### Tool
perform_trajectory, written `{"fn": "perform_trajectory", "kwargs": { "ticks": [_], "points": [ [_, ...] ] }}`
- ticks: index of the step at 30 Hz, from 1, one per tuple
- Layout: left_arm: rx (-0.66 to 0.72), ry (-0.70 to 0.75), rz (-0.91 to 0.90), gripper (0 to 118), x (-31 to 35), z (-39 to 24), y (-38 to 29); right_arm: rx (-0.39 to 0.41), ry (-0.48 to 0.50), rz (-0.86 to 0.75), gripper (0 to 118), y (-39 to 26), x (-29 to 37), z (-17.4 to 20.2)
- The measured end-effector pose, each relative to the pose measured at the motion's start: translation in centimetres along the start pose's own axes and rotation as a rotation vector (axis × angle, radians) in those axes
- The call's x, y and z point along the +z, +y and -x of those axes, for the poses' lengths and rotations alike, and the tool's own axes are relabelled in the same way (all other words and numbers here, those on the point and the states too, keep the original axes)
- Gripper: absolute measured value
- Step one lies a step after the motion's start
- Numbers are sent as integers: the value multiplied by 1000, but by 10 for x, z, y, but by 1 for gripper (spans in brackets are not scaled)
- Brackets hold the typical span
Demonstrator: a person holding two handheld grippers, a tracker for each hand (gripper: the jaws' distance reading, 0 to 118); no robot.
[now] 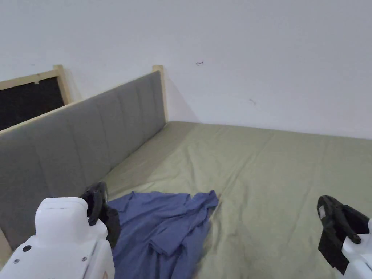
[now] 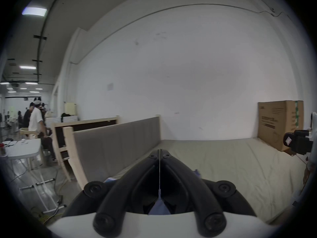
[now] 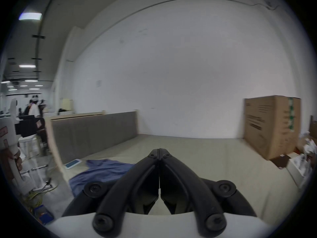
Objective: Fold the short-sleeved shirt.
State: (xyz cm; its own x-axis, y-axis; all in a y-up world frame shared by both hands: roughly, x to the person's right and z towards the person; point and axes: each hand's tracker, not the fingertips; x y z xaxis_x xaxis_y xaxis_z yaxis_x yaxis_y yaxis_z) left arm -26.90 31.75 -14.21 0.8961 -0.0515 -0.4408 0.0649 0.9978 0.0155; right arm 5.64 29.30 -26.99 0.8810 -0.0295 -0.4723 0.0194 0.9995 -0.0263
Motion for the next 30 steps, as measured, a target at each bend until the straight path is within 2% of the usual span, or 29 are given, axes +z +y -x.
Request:
{"fn": "perform_trajectory", "kwargs": {
  "ticks": [3,6,8,11,12,14,15,17,18,20,22,23,24,25,28,30],
  "points": [
    [6,35,11,0,6,15,-3,-25,49,2,0,5,-13,22],
    [-3,101,-5,0,8,17,-8,-83,59,5,0,10,-18,22],
    [20,118,-35,0,5,19,-6,-92,61,9,0,11,-19,15],
    [68,35,-30,0,-22,24,3,-93,37,28,0,13,-18,2],
    [81,-52,28,1,-44,26,6,-92,24,39,0,13,-18,-4],
    [92,-262,303,1,-98,26,6,-97,-27,75,0,11,-18,-14],
    [71,-320,470,1,-132,23,-5,-105,-59,89,0,9,-18,-19],
    [41,-437,660,2,-187,16,-35,-122,-81,110,0,5,-18,-29],
    [3,-428,741,8,-211,9,-56,-129,-91,121,0,2,-19,-34],
    [-14,-388,819,56,-247,0,-93,-123,-114,147,0,-4,-24,-41],
    [34,-376,914,116,-279,-12,-127,-107,-148,179,0,-8,-30,-49],
    [60,-380,972,117,-295,-18,-141,-105,-163,192,0,-10,-32,-54],
    [98,-418,978,112,-309,-22,-149,-111,-177,201,0,-11,-34,-58],
    [112,-432,980,112,-321,-27,-160,-118,-183,204,0,-11,-34,-61],
    [10,-439,1082,113,-362,-48,-190,-119,-199,221,0,-14,-34,-71],
    [-35,-367,1156,112,-375,-62,-216,-92,-214,253,0,-17,-36,-74]
  ]
}}
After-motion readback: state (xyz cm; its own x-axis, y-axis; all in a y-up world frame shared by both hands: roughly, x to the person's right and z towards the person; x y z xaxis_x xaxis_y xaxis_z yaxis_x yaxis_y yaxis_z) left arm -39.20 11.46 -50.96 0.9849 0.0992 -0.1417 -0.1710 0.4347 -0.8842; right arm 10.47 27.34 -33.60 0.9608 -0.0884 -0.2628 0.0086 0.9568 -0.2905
